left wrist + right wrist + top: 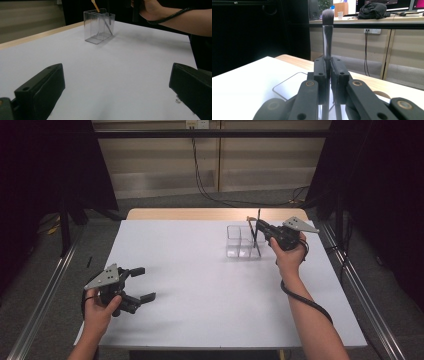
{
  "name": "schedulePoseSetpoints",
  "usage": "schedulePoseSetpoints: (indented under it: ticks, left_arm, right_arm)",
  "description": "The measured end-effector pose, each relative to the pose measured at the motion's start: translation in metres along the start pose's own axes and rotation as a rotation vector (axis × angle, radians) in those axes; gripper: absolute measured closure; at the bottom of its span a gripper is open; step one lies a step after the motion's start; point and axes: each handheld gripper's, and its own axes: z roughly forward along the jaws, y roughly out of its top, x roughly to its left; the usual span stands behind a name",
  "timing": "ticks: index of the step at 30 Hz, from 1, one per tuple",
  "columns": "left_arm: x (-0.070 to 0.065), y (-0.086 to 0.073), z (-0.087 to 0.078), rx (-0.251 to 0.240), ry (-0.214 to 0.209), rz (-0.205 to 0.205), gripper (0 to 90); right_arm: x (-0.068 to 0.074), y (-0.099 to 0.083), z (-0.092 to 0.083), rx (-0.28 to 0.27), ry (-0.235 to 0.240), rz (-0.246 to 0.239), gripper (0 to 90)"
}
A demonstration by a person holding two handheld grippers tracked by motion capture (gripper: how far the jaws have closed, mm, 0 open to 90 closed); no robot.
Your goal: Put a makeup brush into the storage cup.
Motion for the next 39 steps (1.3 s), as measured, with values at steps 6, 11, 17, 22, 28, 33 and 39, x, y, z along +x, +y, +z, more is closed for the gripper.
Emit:
schedulePoseSetpoints:
  ticks: [6,11,17,22,28,33,39]
  left_arm:
    - [0.000,0.000,0.000,0.003,-0.001,0.002,0.1]
    - [0.000,0.000,0.001,0.003,0.000,-0.001,0.1]
    - [0.000,0.000,0.001,0.003,0.001,0.000,0.1]
    - [0.000,0.000,0.001,0.002,0.000,0.000,0.1]
    - [0.000,0.000,0.001,-0.001,0.000,-0.003,0.1]
    - [0.000,0.000,0.000,0.000,0.001,-0.004,0.1]
    - [-0.001,0.000,0.000,-0.002,0.004,-0.001,0.1]
  right_arm:
    - [0.001,-0.002,0.000,0.013,0.011,-0.002,77.2]
    - [0.002,-0.001,0.000,0.014,0.014,0.017,61.9]
    - [0.003,0.001,0.000,0.035,0.030,0.022,48.4]
    - [0.005,0.002,-0.003,0.038,0.044,0.014,39.2]
    - [0.005,0.001,-0.007,0.043,0.059,0.017,28.0]
    - [0.007,0.000,-0.009,0.062,0.081,0.004,18.4]
    - [0.011,0.001,-0.010,0.082,0.097,-0.008,13.4]
